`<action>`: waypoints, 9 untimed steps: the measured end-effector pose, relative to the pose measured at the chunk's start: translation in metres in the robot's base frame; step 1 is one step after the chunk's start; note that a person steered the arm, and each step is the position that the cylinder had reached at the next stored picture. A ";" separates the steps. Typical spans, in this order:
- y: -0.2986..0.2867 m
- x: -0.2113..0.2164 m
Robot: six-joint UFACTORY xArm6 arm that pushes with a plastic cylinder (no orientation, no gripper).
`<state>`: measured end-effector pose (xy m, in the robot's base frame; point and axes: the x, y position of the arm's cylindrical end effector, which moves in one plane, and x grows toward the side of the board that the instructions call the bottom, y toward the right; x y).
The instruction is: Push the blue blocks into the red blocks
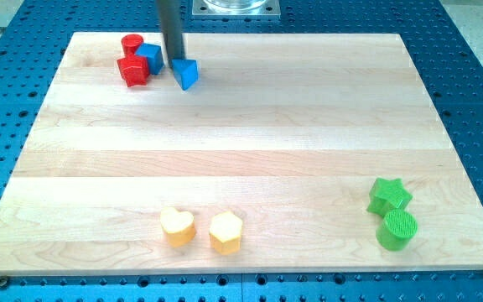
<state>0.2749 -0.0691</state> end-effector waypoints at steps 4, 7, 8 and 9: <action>-0.070 0.035; 0.120 0.083; 0.120 0.089; 0.154 0.121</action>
<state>0.3962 0.0852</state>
